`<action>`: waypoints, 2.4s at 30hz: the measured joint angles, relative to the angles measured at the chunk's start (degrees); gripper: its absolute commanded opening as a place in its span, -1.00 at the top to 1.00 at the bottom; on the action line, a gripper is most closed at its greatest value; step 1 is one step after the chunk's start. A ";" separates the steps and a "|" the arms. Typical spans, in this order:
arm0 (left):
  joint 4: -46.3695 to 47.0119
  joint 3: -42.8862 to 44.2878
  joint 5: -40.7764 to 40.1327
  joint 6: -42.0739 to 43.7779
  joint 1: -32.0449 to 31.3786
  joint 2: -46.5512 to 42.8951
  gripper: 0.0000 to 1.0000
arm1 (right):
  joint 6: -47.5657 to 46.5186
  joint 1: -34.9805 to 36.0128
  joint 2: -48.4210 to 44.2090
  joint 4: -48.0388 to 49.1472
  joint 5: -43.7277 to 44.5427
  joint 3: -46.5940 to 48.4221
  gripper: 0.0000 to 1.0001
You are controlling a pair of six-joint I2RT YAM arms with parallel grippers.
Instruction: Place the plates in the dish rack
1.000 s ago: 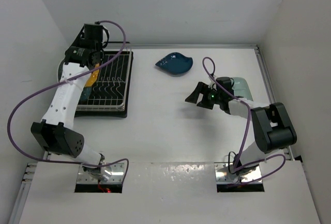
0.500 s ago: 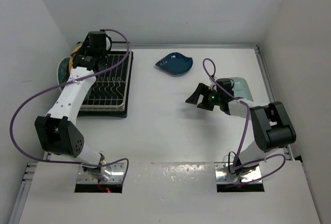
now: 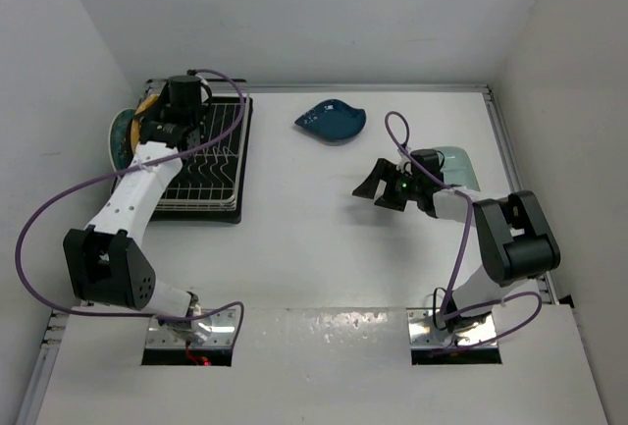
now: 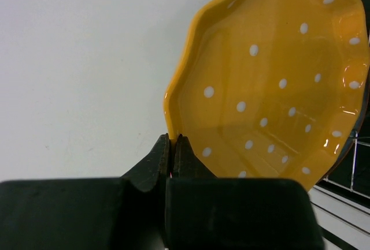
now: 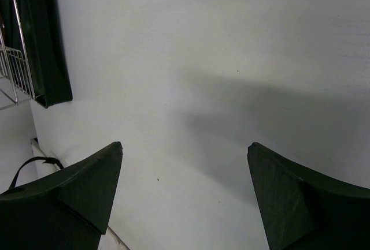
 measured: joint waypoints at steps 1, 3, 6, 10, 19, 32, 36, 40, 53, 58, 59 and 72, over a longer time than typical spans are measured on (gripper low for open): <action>0.39 -0.70 0.13 -0.63 -0.02 -0.55 1.00 | 0.02 -0.02 0.00 0.02 0.00 0.00 -0.75; 0.94 -1.70 0.17 -1.64 -0.02 -1.29 1.00 | 0.00 -0.09 0.00 0.00 -0.02 0.00 -0.75; 0.83 -2.14 0.55 -3.58 -0.07 -1.66 1.00 | 0.02 -0.33 0.00 -0.02 -0.02 0.00 -0.75; -1.14 -3.39 2.78 -6.67 -0.48 -1.70 1.00 | 0.02 -0.37 0.00 -0.04 -0.02 0.00 -0.75; -7.06 -6.62 4.66 -11.76 -0.66 -1.70 1.00 | 0.02 -0.48 0.00 -0.44 -0.02 0.00 -0.75; -12.15 -4.96 7.50 -15.21 1.36 -1.99 -0.07 | 0.02 -0.85 0.00 -1.01 -0.04 0.04 -0.77; -13.25 -0.07 8.35 -15.37 1.36 -1.73 -0.23 | -0.28 -1.90 0.00 -3.61 0.20 1.36 -0.77; -13.57 5.77 9.31 -15.37 1.36 -1.29 -0.34 | -1.60 -2.99 -0.15 -6.91 0.90 4.26 -0.77; -23.82 14.40 33.33 -16.31 1.31 -1.25 -0.52 | -0.81 -21.40 -2.67 -25.88 15.56 19.61 -1.00; -26.10 12.59 40.41 -17.00 2.54 -1.27 -0.52 | -3.23 -28.13 -1.57 -31.30 26.84 20.33 -1.00; -26.40 12.33 41.16 -17.20 2.84 -1.29 -0.52 | -4.44 -29.44 -0.17 -32.52 28.13 21.07 -1.00; -27.47 12.07 45.00 -18.91 4.24 -0.81 -0.52 | -20.96 -34.36 26.12 -43.85 24.81 44.22 -0.29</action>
